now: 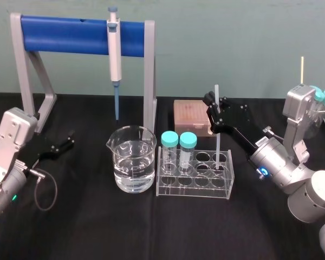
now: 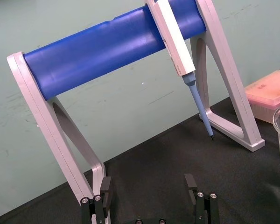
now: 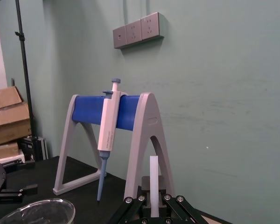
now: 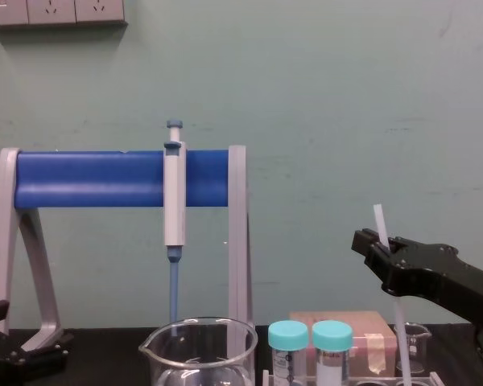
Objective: Pick up the stirring rod with one hand, then place it down.
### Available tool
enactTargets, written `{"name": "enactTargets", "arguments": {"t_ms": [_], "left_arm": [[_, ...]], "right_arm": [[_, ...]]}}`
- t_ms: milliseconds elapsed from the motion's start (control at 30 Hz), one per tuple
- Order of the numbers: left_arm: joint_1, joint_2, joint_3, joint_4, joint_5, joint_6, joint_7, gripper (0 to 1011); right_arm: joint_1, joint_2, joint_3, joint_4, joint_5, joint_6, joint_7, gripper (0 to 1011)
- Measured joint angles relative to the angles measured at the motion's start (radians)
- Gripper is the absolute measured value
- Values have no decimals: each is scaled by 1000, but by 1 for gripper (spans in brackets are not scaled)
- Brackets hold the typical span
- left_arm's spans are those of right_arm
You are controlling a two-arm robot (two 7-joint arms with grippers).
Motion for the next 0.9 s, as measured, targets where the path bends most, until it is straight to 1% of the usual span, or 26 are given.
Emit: {"name": "enactTargets", "arguments": {"t_ms": [900], "left_arm": [[0,0,0,0,0,0,0,1001]], "right_arm": [[1,-6,-2,24,-12,14,-5,66]]}}
